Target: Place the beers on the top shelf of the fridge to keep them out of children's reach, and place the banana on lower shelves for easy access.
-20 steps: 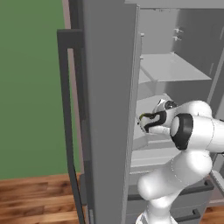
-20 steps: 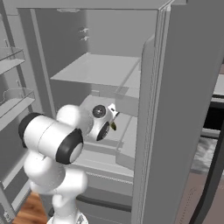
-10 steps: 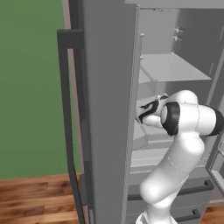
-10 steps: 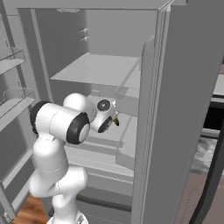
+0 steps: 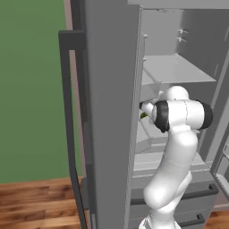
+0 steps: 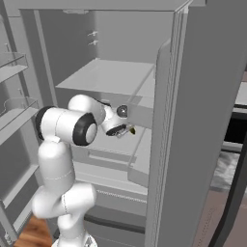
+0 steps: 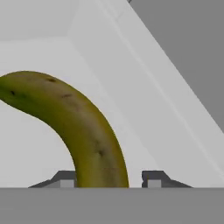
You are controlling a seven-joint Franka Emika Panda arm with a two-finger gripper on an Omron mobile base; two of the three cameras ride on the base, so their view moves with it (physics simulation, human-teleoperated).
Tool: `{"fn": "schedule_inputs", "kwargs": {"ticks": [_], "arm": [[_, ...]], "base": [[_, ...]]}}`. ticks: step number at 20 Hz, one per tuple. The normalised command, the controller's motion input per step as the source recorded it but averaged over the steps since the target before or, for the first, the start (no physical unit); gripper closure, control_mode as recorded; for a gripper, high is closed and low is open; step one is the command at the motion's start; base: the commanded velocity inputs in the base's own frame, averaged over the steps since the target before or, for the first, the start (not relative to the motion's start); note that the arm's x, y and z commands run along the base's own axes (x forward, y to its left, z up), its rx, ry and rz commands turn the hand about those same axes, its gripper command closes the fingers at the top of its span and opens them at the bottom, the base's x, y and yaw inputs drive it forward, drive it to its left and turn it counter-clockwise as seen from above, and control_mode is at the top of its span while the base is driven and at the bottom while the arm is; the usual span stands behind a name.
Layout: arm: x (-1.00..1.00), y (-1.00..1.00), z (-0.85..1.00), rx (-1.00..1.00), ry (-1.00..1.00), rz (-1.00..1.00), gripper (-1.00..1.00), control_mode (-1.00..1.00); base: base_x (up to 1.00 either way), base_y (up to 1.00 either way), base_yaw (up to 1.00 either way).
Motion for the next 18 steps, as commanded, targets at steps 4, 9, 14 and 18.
{"fn": "schedule_inputs", "kwargs": {"ticks": [4,9,14,18], "arm": [[0.01,-0.18,-0.31,0.0,-0.01,0.01,-1.0,-1.0],[0.0,-0.13,-0.09,0.0,-0.02,0.0,-1.0,-1.0],[-0.22,-0.01,0.0,-0.01,0.0,0.03,-1.0,-1.0],[-0.34,0.0,0.08,-0.02,0.0,0.02,-1.0,-1.0]], "base": [[0.0,0.0,0.0],[0.0,0.0,0.0],[0.0,0.0,0.0],[0.0,0.0,0.0]]}}
